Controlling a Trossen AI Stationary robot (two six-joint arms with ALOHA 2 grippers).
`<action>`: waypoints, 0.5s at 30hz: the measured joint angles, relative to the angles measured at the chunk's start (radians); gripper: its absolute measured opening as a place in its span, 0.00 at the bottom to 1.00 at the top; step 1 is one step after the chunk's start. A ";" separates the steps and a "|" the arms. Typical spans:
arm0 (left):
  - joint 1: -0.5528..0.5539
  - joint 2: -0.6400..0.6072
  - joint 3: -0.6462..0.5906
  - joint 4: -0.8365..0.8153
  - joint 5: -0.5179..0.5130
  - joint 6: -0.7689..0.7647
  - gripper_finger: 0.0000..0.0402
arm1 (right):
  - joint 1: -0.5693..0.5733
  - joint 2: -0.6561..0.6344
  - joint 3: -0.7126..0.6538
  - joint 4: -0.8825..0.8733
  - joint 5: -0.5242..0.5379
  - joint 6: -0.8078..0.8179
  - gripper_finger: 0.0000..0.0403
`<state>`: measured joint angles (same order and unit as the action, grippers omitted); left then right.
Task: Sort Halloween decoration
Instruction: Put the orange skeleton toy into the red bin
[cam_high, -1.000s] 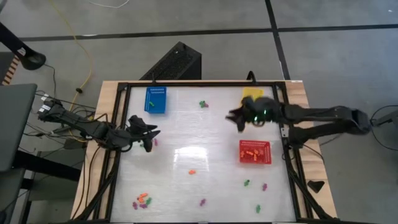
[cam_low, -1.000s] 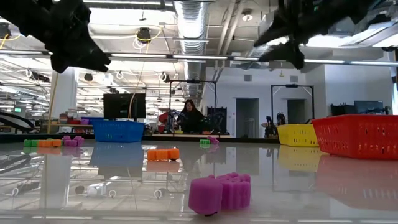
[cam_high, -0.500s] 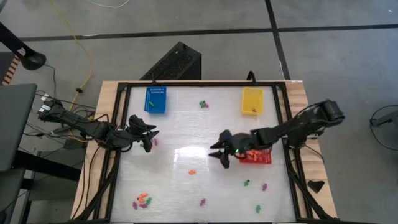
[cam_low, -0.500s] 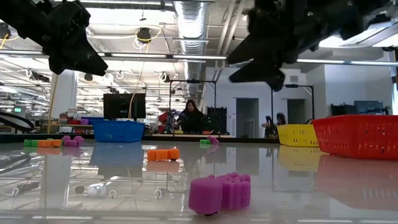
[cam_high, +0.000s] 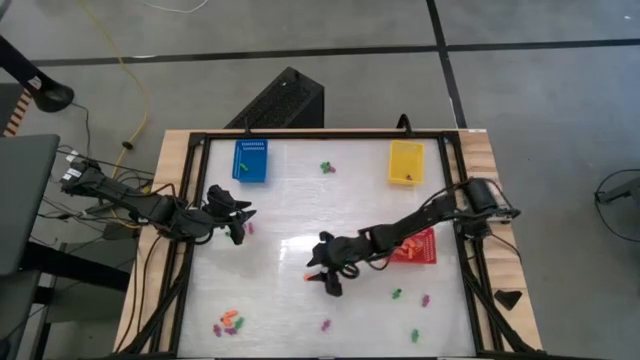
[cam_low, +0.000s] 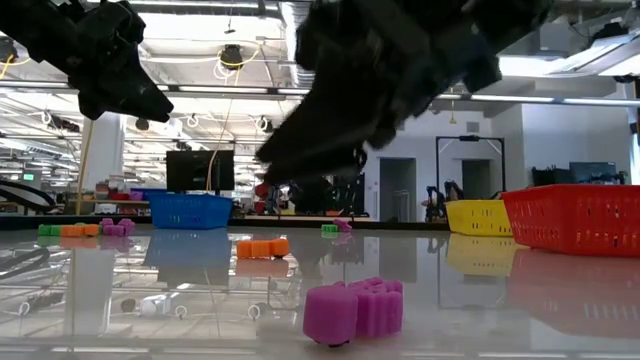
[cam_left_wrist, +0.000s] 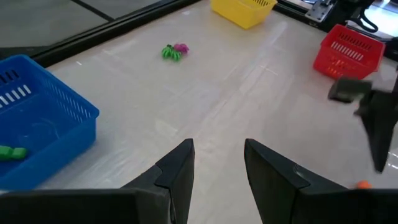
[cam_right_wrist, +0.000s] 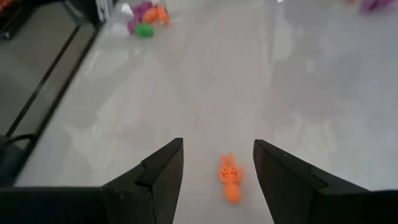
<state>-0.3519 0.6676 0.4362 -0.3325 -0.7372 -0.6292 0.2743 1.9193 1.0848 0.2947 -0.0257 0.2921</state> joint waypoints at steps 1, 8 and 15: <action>0.000 0.000 0.000 0.000 0.000 0.000 0.32 | 0.004 0.021 0.007 -0.001 -0.001 0.002 0.56; 0.000 0.000 0.000 0.000 0.000 0.000 0.32 | 0.027 0.139 0.025 0.028 0.026 0.002 0.56; 0.000 0.000 0.000 0.000 0.001 0.000 0.32 | 0.004 0.228 0.030 0.067 0.057 0.090 0.55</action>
<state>-0.3521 0.6674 0.4362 -0.3323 -0.7366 -0.6292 0.2783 2.1471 1.1153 0.3613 0.0312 0.3824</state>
